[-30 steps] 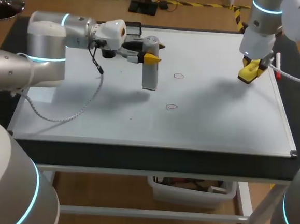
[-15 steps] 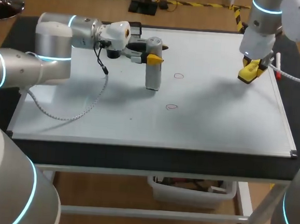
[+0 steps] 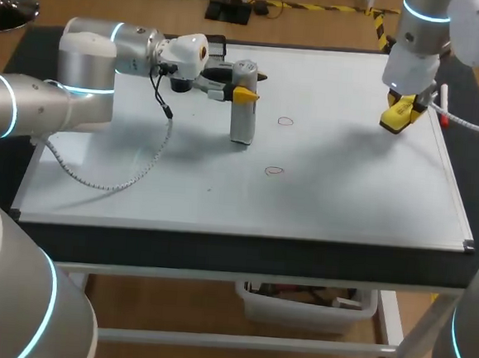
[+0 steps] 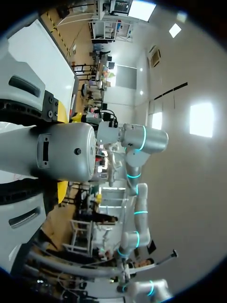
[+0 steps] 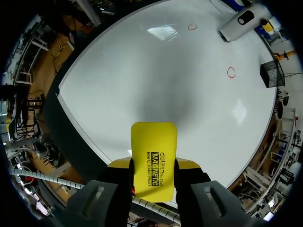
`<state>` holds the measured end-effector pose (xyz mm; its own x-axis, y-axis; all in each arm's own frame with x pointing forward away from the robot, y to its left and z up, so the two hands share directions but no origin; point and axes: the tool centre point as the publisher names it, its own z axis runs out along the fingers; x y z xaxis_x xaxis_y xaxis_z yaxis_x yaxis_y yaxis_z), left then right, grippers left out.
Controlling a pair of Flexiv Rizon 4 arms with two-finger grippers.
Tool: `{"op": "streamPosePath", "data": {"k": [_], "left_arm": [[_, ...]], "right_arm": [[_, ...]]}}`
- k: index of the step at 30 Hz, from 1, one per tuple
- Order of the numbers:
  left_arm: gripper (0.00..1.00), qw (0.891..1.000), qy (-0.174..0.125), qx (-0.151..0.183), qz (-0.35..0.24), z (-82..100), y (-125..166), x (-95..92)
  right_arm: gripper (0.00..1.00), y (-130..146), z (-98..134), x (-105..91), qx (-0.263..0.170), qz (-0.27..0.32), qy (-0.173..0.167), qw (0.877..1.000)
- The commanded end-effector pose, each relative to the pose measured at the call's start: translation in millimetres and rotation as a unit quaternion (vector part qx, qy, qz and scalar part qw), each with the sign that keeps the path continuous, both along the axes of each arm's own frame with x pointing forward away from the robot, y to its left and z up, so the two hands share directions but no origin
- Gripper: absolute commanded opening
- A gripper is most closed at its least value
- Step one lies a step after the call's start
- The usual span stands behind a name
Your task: Pick up the inspection probe, press it on each red-marked spot on the whiteboard one by one, put down the probe, pick up the eraser, and wipe off all the red marks.
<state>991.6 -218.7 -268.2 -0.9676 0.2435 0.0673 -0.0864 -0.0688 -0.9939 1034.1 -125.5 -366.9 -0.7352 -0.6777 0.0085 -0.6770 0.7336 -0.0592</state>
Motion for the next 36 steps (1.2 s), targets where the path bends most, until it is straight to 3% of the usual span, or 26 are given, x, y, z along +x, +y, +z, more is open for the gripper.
{"op": "streamPosePath", "data": {"k": [1,36], "left_arm": [[0.0,1.0,0.001,-0.002,-0.016,-3.8,0.4,3.5],[0.0,1.0,0.005,0.01,-0.015,-11.2,1.5,0.7]], "right_arm": [[0.0,-0.5,1.2,1.5,-0.002,0.001,0.002,1.0],[0.0,-0.5,1.2,1.5,-0.002,0.001,0.002,1.0]]}}
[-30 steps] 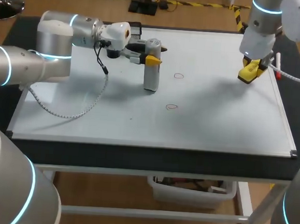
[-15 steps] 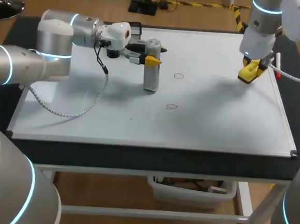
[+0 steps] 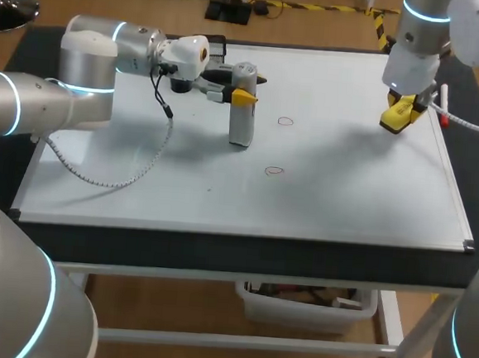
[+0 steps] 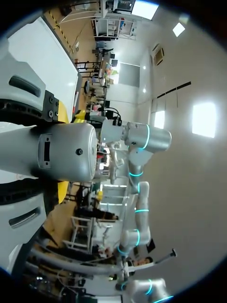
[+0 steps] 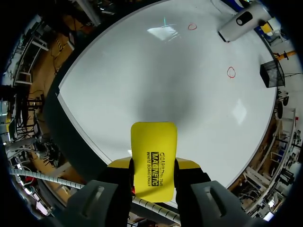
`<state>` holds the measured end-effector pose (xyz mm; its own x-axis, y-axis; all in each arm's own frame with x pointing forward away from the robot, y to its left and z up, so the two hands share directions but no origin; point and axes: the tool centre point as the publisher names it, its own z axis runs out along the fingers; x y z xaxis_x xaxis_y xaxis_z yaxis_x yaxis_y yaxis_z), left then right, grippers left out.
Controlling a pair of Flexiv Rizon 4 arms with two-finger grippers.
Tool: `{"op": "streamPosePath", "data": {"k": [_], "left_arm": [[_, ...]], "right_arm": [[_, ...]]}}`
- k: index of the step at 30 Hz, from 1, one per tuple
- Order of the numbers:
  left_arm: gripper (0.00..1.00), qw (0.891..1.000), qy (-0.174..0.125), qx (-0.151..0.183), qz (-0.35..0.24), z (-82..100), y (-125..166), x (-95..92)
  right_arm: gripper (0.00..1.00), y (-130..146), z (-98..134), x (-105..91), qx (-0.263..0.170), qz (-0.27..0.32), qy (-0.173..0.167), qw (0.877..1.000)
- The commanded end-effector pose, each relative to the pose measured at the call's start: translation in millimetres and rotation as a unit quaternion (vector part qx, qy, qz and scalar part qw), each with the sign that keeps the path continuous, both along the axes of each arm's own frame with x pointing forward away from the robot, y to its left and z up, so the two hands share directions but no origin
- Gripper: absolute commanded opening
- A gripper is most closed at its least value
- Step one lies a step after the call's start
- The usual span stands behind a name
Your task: Pick up the inspection probe, press it on each red-marked spot on the whiteboard one by one, put down the probe, pick up the eraser, and wipe off all the red marks.
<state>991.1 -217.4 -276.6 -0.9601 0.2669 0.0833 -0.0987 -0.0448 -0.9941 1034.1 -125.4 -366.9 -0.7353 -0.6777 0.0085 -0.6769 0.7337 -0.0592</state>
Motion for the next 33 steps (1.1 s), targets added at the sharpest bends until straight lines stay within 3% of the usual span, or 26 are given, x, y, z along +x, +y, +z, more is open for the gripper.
{"op": "streamPosePath", "data": {"k": [1,6,13,21,33], "left_arm": [[0.0,1.0,-0.002,-0.001,-0.001,-1.5,0.4,1.0],[0.0,1.0,-0.011,0.012,0.016,12.9,4.9,2.9],[0.0,0.998,-0.013,-0.001,0.064,34.2,35.0,17.6],[0.0,0.988,-0.016,0.008,0.152,47.1,97.3,43.9],[0.0,0.961,-0.032,0.011,0.275,61.2,201.3,71.7]], "right_arm": [[0.0,-0.5,1.2,1.4,-0.002,0.001,0.002,1.0],[0.0,-0.5,1.2,1.4,-0.002,0.001,0.002,1.0],[0.0,-0.5,1.2,1.4,-0.002,0.001,0.002,1.0],[0.0,-0.5,1.2,1.4,-0.002,0.001,0.002,1.0],[0.0,-0.5,1.2,1.4,-0.002,0.001,0.002,1.0]]}}
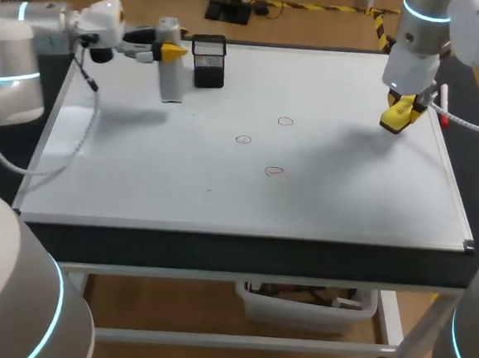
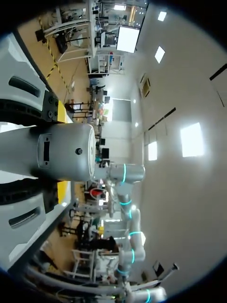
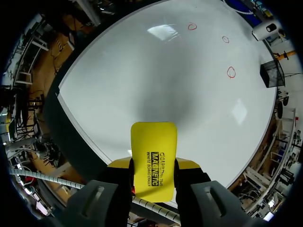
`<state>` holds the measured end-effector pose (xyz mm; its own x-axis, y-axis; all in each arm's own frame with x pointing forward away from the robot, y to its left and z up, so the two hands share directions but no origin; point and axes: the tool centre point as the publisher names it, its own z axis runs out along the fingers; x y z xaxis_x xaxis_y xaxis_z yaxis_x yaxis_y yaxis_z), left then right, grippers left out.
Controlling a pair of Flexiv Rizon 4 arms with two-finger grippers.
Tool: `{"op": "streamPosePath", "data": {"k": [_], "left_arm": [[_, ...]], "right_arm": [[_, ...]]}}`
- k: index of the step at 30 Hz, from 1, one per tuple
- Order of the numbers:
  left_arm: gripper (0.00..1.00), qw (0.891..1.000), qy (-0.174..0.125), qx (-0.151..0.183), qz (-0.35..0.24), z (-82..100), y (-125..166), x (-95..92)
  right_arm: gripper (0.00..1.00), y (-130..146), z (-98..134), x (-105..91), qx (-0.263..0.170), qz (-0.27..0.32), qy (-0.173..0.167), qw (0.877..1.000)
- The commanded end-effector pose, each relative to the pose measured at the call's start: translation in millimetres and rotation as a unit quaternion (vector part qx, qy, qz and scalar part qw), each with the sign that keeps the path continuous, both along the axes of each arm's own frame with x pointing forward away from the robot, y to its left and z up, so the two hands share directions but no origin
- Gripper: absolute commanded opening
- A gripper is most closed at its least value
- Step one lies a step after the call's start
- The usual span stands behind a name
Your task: Pick up the inspection probe, press it on each red-marked spot on the whiteboard one by one, put down the probe, pick up the eraser, and wipe off all the red marks.
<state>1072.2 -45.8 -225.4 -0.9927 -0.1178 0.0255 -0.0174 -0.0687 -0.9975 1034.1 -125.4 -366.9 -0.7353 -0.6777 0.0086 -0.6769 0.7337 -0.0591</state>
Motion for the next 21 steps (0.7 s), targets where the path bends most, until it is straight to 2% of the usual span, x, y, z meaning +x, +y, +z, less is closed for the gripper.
{"op": "streamPosePath", "data": {"k": [1,7,12,21], "left_arm": [[0.0,0.996,-0.003,0.009,0.093,11.7,36.4,-7.6],[0.0,0.991,-0.01,0.016,0.13,15.0,71.4,5.0],[0.0,0.987,-0.001,0.019,0.16,14.4,98.1,12.8],[0.0,0.98,0.001,0.012,0.2,18.3,139.4,14.6]], "right_arm": [[0.0,-0.5,1.2,1.4,-0.002,0.001,0.002,1.0],[0.0,-0.5,1.2,1.4,-0.002,0.001,0.002,1.0],[0.0,-0.5,1.2,1.4,-0.002,0.001,0.002,1.0],[0.0,-0.5,1.2,1.4,-0.002,0.001,0.002,1.0]]}}
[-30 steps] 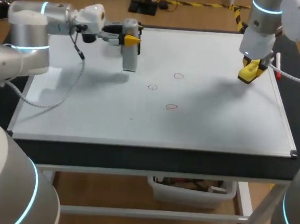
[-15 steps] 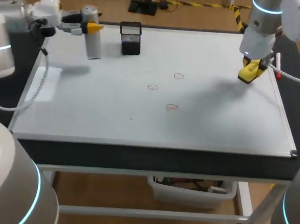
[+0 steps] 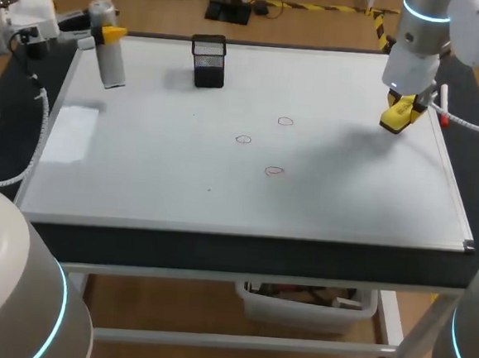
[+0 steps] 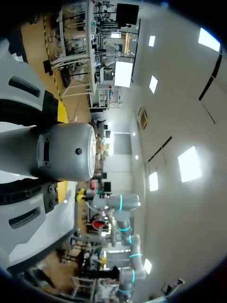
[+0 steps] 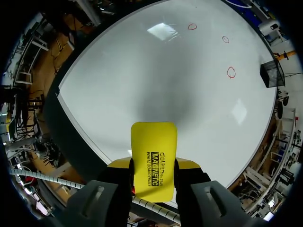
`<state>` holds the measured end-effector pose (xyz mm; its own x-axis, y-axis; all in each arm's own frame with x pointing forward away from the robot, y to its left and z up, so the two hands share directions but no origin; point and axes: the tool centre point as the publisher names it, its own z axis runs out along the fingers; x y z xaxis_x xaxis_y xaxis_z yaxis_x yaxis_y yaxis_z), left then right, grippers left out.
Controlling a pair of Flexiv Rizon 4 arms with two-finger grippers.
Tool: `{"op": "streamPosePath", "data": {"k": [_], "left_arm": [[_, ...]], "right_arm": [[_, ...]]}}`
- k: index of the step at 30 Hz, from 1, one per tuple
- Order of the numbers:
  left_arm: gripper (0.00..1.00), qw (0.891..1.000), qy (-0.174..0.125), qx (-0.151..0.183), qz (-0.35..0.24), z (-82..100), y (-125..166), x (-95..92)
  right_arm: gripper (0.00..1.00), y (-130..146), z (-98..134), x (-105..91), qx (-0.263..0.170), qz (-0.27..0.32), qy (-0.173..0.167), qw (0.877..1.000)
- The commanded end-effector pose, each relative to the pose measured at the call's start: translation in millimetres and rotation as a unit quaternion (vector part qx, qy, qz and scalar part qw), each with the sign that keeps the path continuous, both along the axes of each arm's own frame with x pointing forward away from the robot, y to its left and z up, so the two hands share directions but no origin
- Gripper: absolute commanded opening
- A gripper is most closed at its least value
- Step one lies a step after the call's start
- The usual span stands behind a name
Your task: Pick up the inspection probe, press it on each red-marked spot on the whiteboard one by one, put down the probe, pick up the eraser, and wipe off all the red marks.
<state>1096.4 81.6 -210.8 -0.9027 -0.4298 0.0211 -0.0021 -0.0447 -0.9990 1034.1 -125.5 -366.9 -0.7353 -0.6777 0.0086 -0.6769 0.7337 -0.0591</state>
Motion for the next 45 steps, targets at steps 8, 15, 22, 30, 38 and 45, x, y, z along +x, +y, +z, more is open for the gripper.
{"op": "streamPosePath", "data": {"k": [8,15,22,30,38,45], "left_arm": [[0.0,0.999,0.0,-0.002,0.048,4.9,19.8,-10.1],[0.0,0.999,0.0,-0.002,0.048,4.9,19.8,-10.1],[0.0,0.999,0.0,-0.002,0.048,4.9,19.8,-10.1],[0.0,0.999,0.0,-0.002,0.048,4.9,19.8,-10.1],[0.0,0.999,0.0,-0.002,0.048,4.9,19.8,-10.1],[0.0,0.999,0.0,-0.002,0.048,4.9,19.8,-10.1]], "right_arm": [[0.0,-0.5,1.2,1.4,-0.002,0.001,0.002,1.0],[0.0,45.4,6.4,-0.7,-0.03,0.057,0.011,0.998],[0.0,115.4,8.9,0.0,-0.014,0.142,0.016,0.99],[0.0,186.6,5.0,2.7,0.023,0.219,0.022,0.975],[0.0,256.5,-1.6,5.8,0.029,0.286,0.042,0.957],[0.0,300.4,-12.5,-0.6,0.005,0.335,0.052,0.941]]}}
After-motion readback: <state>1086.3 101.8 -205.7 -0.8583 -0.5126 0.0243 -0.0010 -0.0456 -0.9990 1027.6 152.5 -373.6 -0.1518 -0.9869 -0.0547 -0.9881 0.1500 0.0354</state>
